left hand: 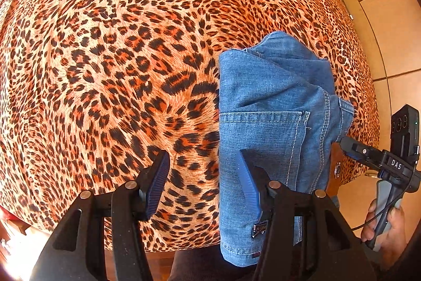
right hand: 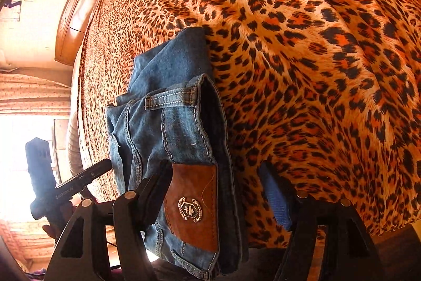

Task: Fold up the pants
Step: 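Lower the folded bundle onto the bedspread and open both tools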

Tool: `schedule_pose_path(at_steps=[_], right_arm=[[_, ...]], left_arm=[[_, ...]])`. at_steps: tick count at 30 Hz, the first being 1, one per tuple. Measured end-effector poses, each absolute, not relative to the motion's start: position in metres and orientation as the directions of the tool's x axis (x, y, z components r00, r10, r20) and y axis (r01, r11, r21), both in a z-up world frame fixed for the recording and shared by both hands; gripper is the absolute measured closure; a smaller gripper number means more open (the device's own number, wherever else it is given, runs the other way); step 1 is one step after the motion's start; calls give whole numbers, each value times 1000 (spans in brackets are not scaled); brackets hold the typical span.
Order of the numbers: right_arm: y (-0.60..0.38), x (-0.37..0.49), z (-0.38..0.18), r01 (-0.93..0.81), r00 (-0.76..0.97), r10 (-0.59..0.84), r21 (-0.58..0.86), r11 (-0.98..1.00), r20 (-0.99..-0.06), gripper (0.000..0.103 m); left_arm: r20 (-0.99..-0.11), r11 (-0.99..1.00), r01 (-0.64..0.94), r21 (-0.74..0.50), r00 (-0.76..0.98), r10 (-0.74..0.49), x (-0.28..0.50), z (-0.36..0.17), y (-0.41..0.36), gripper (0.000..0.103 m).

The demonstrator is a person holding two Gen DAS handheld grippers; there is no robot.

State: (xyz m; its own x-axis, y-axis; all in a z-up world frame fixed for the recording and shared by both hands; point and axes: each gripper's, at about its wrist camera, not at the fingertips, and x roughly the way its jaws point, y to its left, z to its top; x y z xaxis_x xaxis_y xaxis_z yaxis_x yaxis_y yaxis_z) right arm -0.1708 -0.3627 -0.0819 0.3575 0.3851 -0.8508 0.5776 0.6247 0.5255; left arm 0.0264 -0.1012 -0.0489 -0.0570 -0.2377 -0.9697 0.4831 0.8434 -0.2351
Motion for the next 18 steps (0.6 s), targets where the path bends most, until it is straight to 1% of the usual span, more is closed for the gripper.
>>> schedule_pose_path(at_steps=[1, 3, 6, 7, 9, 10, 11, 12, 13, 15, 16, 18], right_arm=[[-364, -169, -82, 581, 362, 380, 525, 622, -851, 28], [-364, -164, -84, 587, 368, 380, 529, 613, -849, 28], [-364, -153, -88, 572, 373, 395, 544, 614, -839, 25], [-362, -148, -92, 563, 373, 410, 555, 613, -832, 22], [-357, -142, -97, 537, 377, 434, 575, 617, -818, 18], [-352, -140, -98, 508, 388, 461, 602, 616, -798, 18], [-345, -136, -98, 470, 397, 517, 652, 595, -758, 18], [-340, -134, -96, 442, 402, 540, 673, 593, -739, 18], [-334, -131, -93, 410, 403, 536, 670, 619, -742, 16], [-329, -125, -95, 369, 375, 524, 641, 673, -765, 16], [-329, -122, -99, 371, 358, 499, 611, 700, -789, 21], [-327, -120, -97, 378, 355, 465, 580, 722, -811, 28]], left_arm=[[-971, 845, 483, -229, -55, -232, 26, -49, -100, 52], [-969, 849, 470, -242, -71, -238, 26, -50, -96, 52], [-944, 852, 409, -326, -179, -276, 25, -63, -92, 52], [-930, 853, 379, -358, -222, -292, 24, -70, -90, 52], [-900, 853, 321, -413, -291, -326, 20, -82, -89, 46], [-887, 852, 300, -429, -318, -335, 17, -88, -89, 40], [-875, 853, 276, -444, -340, -345, 16, -94, -89, 35], [-862, 848, 253, -466, -346, -370, 14, -95, -90, 30], [-852, 842, 236, -485, -347, -393, 14, -95, -91, 24], [-808, 821, 190, -539, -393, -439, 11, -98, -98, 25], [-778, 806, 163, -568, -424, -463, 8, -100, -104, 28], [-835, 832, 231, -504, -376, -402, 2, -92, -117, 34]])
